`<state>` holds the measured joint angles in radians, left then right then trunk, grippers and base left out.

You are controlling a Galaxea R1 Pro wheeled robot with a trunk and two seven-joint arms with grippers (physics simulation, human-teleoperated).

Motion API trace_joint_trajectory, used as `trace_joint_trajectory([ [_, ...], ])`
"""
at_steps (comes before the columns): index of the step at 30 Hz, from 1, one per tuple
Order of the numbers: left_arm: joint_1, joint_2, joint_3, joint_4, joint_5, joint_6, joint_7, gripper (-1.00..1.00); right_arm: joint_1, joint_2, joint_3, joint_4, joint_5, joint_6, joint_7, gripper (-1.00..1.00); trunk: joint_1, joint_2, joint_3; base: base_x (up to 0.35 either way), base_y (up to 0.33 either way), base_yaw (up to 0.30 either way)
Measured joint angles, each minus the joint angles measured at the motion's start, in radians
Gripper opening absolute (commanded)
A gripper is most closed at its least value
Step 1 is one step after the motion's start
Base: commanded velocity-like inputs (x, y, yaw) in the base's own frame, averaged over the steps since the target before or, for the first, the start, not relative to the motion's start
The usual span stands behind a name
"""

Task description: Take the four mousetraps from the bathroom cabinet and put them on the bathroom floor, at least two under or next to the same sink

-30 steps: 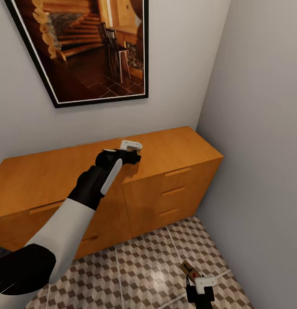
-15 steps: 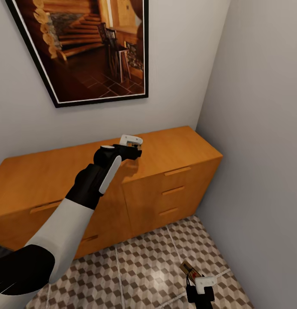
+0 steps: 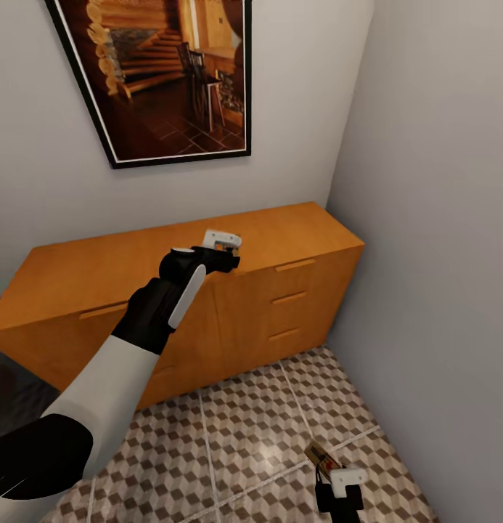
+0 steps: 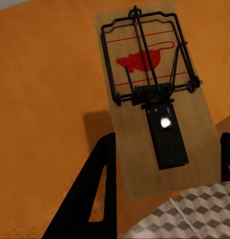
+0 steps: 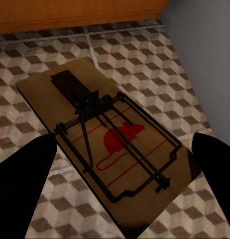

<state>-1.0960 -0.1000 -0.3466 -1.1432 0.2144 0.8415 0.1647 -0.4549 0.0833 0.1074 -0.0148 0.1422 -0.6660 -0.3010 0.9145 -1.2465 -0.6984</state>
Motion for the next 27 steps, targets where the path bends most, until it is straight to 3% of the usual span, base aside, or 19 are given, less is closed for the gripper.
trace_joint_trajectory([
  [27, 0.0, 0.0, 0.0, 0.065, 0.0, -0.002, 0.0, -1.0, 0.0, -0.001, 0.0, 0.0, 0.0, 0.0, 0.0, -1.0, 0.0, 0.0, 0.0, -0.336, 0.0, 0.0],
])
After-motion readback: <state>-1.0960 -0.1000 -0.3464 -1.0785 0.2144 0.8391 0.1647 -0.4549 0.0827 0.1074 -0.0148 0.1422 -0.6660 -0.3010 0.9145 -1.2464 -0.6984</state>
